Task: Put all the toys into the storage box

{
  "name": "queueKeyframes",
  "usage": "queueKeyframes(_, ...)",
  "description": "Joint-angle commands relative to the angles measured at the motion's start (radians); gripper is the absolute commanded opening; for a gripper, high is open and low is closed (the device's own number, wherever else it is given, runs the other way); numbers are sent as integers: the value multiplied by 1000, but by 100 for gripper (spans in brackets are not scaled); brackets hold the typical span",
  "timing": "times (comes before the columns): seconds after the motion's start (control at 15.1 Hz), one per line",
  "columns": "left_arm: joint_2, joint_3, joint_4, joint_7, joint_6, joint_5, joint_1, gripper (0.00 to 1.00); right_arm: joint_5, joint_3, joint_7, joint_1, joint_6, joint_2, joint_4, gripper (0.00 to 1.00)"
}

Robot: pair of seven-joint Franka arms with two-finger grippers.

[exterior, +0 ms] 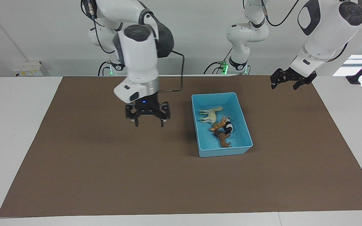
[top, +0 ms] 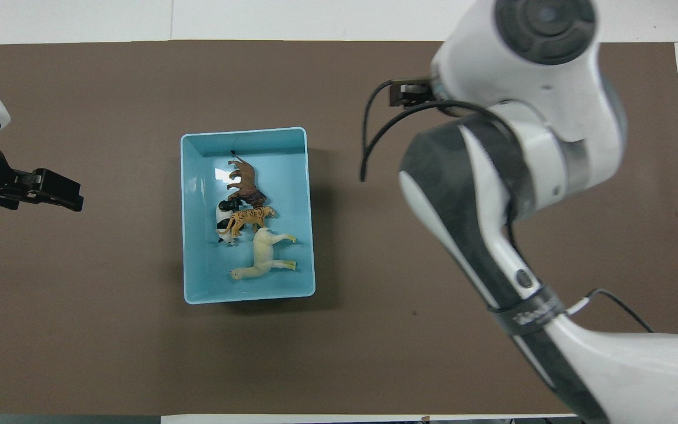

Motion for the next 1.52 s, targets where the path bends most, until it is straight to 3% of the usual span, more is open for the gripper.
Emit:
queueKeyframes(0.0,18,6,32,23,-17,13,0,100,-1,18,-179,-117,-12,-39,-35,100)
queueKeyframes(0.33,16,4,29,16,-5,14,-2,100,45,21,-275,-322,-157,-164,-96,100)
queueKeyframes(0.46,19,9,32,26,-8,14,0,100,64,20,-272,-356,-244,-206,-108,100)
queueKeyframes(0.6,19,4,32,32,-17,14,0,100,64,20,-261,-363,-311,-287,-192,100)
queueKeyframes(0.79,19,1,37,30,-8,8,-2,100,62,27,-250,-388,-242,-390,-338,100)
queueKeyframes(0.99,19,-10,44,23,20,7,-5,100,59,98,-273,-461,-225,-399,-375,100)
queueKeyframes(1.12,19,-10,44,21,23,7,-5,100,54,98,-272,-470,-141,-395,-398,100)
queueKeyframes(1.45,10,-11,40,20,27,11,-12,100,54,100,-266,-465,-153,-396,-395,100)
